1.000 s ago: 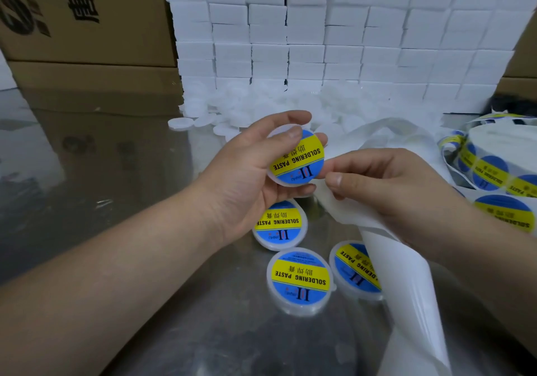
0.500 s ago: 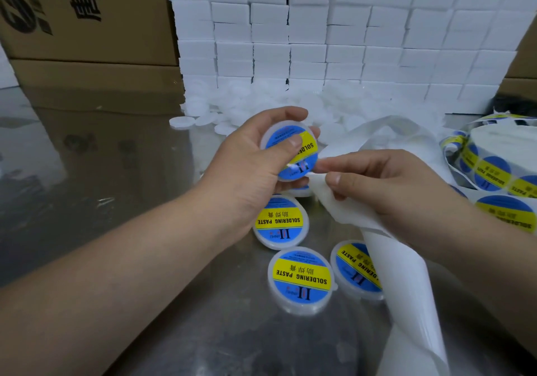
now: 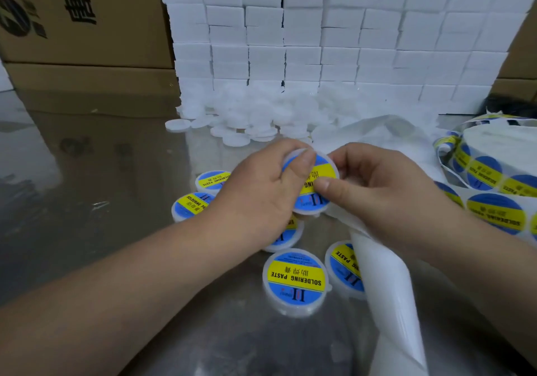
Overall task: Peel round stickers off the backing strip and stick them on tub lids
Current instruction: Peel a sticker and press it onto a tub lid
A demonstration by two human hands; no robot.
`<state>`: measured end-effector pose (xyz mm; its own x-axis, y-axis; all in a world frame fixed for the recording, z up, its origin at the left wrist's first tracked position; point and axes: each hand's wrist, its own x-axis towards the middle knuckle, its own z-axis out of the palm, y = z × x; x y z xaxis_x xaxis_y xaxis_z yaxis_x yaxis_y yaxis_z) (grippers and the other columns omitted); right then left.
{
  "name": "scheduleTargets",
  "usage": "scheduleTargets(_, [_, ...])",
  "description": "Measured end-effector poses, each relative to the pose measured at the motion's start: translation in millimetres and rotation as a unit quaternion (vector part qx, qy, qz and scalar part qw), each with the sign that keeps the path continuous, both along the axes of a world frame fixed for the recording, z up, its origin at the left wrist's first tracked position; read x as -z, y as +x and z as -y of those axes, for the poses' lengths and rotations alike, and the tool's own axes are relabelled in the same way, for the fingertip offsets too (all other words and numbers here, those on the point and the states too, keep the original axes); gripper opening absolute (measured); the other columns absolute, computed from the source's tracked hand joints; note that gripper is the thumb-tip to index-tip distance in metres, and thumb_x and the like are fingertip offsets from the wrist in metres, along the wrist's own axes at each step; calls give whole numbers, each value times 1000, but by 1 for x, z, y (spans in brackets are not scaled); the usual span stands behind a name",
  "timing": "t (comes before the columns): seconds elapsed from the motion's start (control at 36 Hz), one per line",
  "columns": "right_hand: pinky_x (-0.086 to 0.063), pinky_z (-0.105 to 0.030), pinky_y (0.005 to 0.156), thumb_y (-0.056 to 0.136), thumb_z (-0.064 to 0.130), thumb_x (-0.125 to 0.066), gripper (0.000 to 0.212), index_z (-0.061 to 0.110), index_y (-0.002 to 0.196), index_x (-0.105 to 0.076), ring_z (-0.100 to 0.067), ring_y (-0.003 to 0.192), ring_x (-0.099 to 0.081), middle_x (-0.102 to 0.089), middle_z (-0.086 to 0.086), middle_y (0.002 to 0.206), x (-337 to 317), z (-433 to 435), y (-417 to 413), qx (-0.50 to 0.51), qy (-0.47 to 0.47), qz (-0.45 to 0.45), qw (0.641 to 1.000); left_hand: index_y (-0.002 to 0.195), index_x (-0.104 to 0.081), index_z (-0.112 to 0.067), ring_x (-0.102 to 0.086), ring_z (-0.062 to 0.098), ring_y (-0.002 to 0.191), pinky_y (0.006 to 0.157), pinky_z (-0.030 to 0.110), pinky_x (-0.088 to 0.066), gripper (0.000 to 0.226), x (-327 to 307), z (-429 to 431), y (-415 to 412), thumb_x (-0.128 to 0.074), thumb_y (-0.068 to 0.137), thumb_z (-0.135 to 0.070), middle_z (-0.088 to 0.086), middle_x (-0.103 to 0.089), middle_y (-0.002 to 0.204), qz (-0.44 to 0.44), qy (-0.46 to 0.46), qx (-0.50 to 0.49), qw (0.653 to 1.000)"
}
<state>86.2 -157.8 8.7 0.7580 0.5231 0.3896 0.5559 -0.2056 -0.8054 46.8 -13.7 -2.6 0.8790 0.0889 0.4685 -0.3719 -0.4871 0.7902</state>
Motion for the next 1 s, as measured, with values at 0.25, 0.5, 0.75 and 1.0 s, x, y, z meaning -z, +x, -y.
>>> scheduleTargets(0.25, [-52,-48,81,79,32,-68,16,17,78,-67,-28,83,-66,-71,-8,81,-1,0,2,6,3,30,1000,83,-58,-36,-56,8,73,67,30,-45,24,-5,-1,-4,-37,85,-48,-6,-61,72,79,113,-65,988])
scheduleTargets(0.5, [-45,-9,78,78,7,-65,43,35,109,-57,9,88,-59,-69,19,95,1,4,7,-29,94,-10,995,138,-34,-22,-27,30,133,108,43,-20,52,-8,-28,19,-18,95,-47,10,-33,146,-151,231,-260,925])
scheduleTargets(0.75, [-48,-14,79,66,17,-58,74,49,125,-29,12,120,-45,-47,32,130,5,6,5,-116,126,-41,984,144,-13,-42,-19,6,128,106,26,-14,81,-8,-20,8,-59,77,-34,-8,-30,144,32,264,-148,953])
scheduleTargets(1.0, [-52,-20,69,73,24,-53,25,33,96,-59,-5,65,-65,-67,13,88,-2,4,10,50,233,11,971,115,-64,-15,-59,12,88,75,35,-45,36,-9,-11,-7,-55,80,-12,6,-72,98,189,187,-95,959])
